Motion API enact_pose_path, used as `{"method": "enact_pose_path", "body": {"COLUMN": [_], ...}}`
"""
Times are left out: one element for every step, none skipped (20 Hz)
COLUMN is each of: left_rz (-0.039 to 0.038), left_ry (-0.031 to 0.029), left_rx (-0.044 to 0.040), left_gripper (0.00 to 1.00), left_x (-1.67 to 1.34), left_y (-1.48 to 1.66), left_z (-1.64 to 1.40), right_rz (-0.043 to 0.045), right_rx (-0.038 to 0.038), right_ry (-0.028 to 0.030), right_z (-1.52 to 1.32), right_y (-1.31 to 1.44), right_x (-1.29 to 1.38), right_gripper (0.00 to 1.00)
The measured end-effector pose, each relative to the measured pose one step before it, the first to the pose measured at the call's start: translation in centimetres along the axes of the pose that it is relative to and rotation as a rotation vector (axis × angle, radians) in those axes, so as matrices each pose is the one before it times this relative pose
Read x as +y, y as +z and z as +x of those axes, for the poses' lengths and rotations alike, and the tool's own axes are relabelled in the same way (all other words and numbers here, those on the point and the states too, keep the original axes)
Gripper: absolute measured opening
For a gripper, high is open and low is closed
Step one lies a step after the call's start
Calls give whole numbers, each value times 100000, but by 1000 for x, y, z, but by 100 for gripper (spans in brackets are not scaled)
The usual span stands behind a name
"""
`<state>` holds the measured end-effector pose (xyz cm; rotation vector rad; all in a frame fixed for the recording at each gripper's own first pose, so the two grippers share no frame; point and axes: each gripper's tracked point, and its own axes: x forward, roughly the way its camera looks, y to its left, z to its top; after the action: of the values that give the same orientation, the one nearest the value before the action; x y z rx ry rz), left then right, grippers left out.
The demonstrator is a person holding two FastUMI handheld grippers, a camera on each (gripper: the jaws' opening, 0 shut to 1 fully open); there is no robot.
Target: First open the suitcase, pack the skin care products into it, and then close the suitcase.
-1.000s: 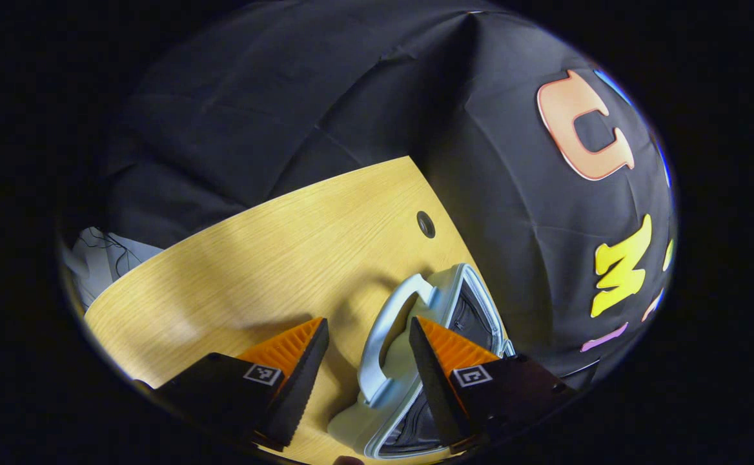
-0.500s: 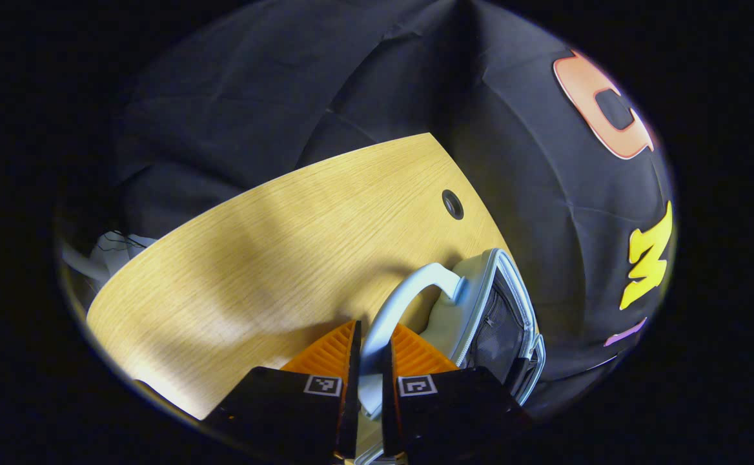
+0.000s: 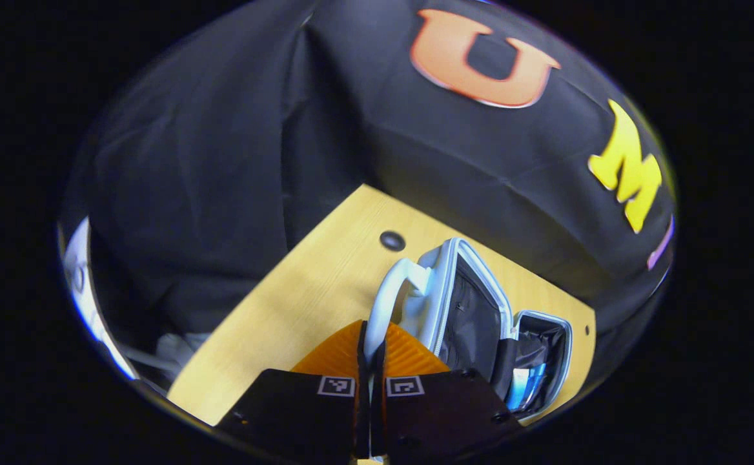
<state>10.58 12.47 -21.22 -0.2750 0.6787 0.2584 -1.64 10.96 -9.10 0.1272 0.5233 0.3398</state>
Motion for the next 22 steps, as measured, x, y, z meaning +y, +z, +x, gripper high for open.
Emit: {"method": "enact_pose_path", "body": {"left_rz": [6165,5523,4050,2314,1222,1052,1462,1636,1645,1322,1067,1025,1643,1801,1268,714,-40,-1142,-1506,-871,-496,413], "left_ry": [1778,1515,1315,1017,492,418,493,307,-420,-689,-954,-746,153,228,-109,-406,-848,-1303,-1288,-2113,-1975,-2393], "left_rx": [-4739,-4483,-4555,-4121,-3994,-3467,-2324,-2102,-2123,-1938,-2006,-1781,-1872,-1893,-1640,-1999,-1774,-1783,-1172,-443,87,84], "left_gripper": [11,4,3,3,4,3,3,4,4,3,3,3,3,3,3,3,3,3,3,3,3,3], "left_x": [-1339,-1239,-1293,-1441,-1367,-1162,-1336,-1223,-1502,-1614,-1716,-1542,-1499,-1386,-1516,-1604,-1794,-1704,-1619,-1754,-1850,-1581], "left_y": [979,989,998,1027,973,715,474,422,442,448,535,226,280,154,3,156,98,26,-173,-304,-600,-492], "left_z": [-1356,-1147,-1182,-1251,-1136,-1158,-1040,-903,-853,-835,-562,-637,-457,-407,-492,-352,-212,-36,-95,6,290,201], "right_rz": [762,733,902,1039,1093,1319,926,322,-385,-960,-1237,-1415,-1725,-1883,-1466,-896,-434,-183,38,126,-398,-558], "right_rx": [-1515,-1600,-1424,-1514,-1298,-1408,-1564,-1772,-1560,-1398,-1335,-1190,-1267,-1214,-983,-723,-148,473,671,791,605,618], "right_ry": [148,-165,-309,-725,-547,-881,-728,-834,-970,-1287,-1575,-1447,-1672,-1825,-1503,-1175,-1127,-900,-1251,-1069,-1459,-1355], "right_z": [-494,-551,-481,-545,-431,-516,-396,-503,-459,-480,-425,-143,-353,-311,-372,-380,-294,-219,-191,-279,-236,-264], "right_y": [186,294,244,367,272,407,393,426,270,269,136,74,208,237,201,199,68,-47,-64,-53,-83,-55], "right_x": [-421,-572,-654,-801,-723,-822,-799,-800,-802,-808,-921,-679,-787,-788,-707,-516,-528,-445,-532,-536,-595,-578], "right_gripper": [70,70,70,70,70,70,71,71,71,71,71,71,71,71,71,71,71,71,71,71,71,71]}}
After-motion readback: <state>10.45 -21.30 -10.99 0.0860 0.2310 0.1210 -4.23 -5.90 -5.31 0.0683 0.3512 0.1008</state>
